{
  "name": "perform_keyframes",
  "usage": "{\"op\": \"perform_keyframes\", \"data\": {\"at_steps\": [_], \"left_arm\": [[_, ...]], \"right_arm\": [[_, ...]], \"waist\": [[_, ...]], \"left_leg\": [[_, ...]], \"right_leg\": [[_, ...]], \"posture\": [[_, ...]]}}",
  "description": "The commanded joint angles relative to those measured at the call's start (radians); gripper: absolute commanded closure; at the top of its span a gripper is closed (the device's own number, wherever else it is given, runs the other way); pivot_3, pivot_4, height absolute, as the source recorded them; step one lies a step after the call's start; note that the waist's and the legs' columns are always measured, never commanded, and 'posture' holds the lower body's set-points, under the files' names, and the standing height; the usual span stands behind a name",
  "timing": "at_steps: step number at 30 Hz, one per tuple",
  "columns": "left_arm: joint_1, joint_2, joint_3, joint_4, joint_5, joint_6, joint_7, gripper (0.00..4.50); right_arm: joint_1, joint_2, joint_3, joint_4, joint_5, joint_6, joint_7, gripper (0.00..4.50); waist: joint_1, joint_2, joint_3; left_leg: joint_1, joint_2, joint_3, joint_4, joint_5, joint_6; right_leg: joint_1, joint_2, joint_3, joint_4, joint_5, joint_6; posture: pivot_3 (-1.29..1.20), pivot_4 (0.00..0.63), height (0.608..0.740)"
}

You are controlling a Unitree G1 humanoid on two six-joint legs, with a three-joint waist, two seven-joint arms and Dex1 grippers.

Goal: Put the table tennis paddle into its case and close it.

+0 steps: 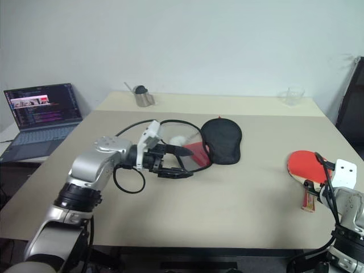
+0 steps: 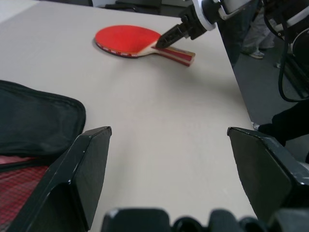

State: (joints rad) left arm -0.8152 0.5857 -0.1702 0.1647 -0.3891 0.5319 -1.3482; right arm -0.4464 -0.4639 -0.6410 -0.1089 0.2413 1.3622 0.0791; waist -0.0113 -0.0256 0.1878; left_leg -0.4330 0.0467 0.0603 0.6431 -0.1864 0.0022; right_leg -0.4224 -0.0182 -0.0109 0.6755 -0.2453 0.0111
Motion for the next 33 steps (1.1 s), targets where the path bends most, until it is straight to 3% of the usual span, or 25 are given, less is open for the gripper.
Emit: {"op": "perform_keyframes", "data": {"at_steps": [1,7,17,20,28,33], "left_arm": [[-0.002,0.000,0.006,-0.058,-0.006,-0.004,0.009,0.31],[0.011,0.003,0.016,-0.085,-0.015,0.016,0.028,0.31],[0.022,0.005,0.023,-0.108,-0.020,0.025,0.058,0.29],[0.023,0.002,0.021,-0.108,-0.019,0.023,0.063,0.27],[0.015,-0.002,0.019,-0.087,-0.012,0.008,0.069,0.27],[0.007,-0.007,0.017,-0.076,-0.010,0.003,0.071,0.27]], "right_arm": [[-0.026,0.028,0.017,0.024,-0.011,-0.053,-0.026,0.00],[-0.036,0.088,0.063,0.053,-0.021,-0.099,-0.056,0.00],[-0.042,0.098,0.104,0.121,-0.045,-0.190,-0.098,0.18],[-0.047,0.097,0.113,0.115,-0.045,-0.191,-0.101,0.79],[-0.057,0.088,0.102,0.077,-0.042,-0.189,-0.107,3.33],[-0.074,0.091,0.099,0.053,-0.039,-0.179,-0.114,3.40]], "waist": [[-0.002,0.000,0.000],[-0.020,0.000,0.000],[-0.024,-0.002,-0.001],[-0.024,-0.002,-0.001],[-0.023,-0.002,-0.001],[-0.023,-0.002,-0.001]], "left_leg": [[0.000,0.000,0.000,0.000,0.000,0.000],[0.000,0.000,0.000,0.000,0.000,0.000],[0.001,0.001,0.000,0.002,0.000,0.000],[0.001,0.000,0.001,0.002,0.000,0.001],[0.001,0.000,0.000,0.000,0.000,0.001],[0.001,0.000,0.000,-0.002,0.000,0.001]], "right_leg": [[0.000,0.000,0.000,0.000,0.000,0.000],[0.000,0.000,0.000,0.000,0.000,0.000],[0.001,-0.001,0.002,0.000,0.001,0.001],[0.001,-0.001,0.002,-0.001,0.000,0.000],[0.001,-0.001,0.002,-0.001,0.001,0.001],[0.000,-0.001,0.002,-0.002,0.001,0.001]], "posture": [[0.00,0.150,0.740],[0.00,0.150,0.740],[0.00,0.150,0.740],[0.00,0.150,0.740],[0.00,0.150,0.740],[0.00,0.150,0.740]]}}
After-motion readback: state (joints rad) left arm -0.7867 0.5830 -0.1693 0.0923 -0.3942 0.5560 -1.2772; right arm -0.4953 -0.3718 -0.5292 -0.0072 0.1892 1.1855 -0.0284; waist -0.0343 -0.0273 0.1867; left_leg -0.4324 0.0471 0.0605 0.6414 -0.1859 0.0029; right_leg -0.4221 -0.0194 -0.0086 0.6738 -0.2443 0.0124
